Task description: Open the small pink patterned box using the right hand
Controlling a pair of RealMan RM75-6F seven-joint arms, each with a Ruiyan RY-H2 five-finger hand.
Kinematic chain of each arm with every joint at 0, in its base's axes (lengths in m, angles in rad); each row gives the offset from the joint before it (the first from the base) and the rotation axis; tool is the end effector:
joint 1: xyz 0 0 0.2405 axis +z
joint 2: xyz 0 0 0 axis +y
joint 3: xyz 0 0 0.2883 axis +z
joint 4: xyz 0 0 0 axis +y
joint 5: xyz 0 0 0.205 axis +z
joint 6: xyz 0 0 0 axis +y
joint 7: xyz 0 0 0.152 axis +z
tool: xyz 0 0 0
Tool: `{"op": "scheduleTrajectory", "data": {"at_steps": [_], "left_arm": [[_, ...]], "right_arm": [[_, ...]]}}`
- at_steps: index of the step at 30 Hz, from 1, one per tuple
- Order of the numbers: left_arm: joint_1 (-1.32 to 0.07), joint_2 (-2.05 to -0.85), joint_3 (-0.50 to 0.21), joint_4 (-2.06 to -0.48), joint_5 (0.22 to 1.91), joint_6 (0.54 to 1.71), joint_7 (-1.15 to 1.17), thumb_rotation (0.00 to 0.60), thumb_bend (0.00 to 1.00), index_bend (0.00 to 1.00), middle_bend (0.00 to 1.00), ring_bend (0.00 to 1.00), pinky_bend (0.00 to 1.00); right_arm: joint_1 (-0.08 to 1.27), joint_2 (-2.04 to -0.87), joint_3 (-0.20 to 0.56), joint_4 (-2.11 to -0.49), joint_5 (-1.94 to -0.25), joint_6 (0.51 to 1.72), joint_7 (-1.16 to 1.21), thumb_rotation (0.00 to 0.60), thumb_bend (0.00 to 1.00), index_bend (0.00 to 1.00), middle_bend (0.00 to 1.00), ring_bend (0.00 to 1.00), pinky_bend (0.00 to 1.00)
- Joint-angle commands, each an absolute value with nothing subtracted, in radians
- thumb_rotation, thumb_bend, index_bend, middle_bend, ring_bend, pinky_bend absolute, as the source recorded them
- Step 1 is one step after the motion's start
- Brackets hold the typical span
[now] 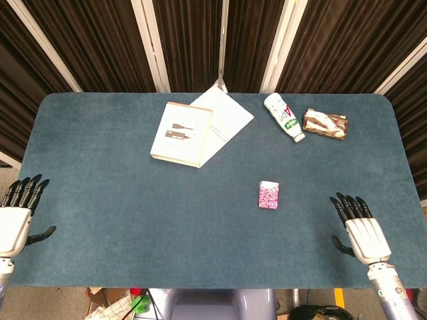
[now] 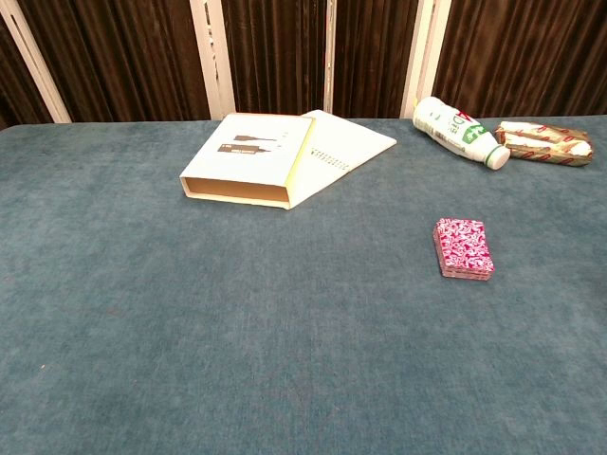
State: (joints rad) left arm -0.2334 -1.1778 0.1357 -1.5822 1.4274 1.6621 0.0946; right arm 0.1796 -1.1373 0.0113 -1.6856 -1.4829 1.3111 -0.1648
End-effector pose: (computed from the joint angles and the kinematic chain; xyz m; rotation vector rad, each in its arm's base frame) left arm -0.3264 0.2036 0.1645 -1.4332 -0.7792 -0.9081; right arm -0.3174 -0.2091 0.1354 1.5944 -0.9377 0.7841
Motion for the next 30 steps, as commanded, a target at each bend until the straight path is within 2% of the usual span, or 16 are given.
{"op": "scheduleTrajectory", "data": {"at_steps": [1,15,24,30], "left_arm": [[-0.223,-1.183,0.124,-1.576,1.432,1.652,0.086,0.600,0.08,0.00,0.00,0.00,0.00],[-0.206,-1.168,0.103,-1.597,1.436,1.600,0.085,0.600,0.08,0.00,0.00,0.00,0.00],[-0.194,-1.144,0.093,-1.628,1.424,1.560,0.089,0.600,0.07,0.00,0.00,0.00,0.00],[-0.188,-1.137,0.077,-1.641,1.417,1.544,0.078,0.600,0.07,0.00,0.00,0.00,0.00]], "right_arm": [[0.180,-1.137,0.012,-1.685,-1.483,1.311,-0.164,0.600,0.35,0.00,0.00,0.00,0.00],[0.177,-1.147,0.013,-1.694,-1.496,1.329,-0.168,0.600,0.35,0.00,0.00,0.00,0.00],[0.190,-1.159,0.028,-1.756,-1.485,1.321,-0.225,0.600,0.20,0.00,0.00,0.00,0.00],[0.264,-1.192,0.077,-1.832,-1.390,1.214,-0.319,0.600,0.17,0.00,0.00,0.00,0.00]]}}
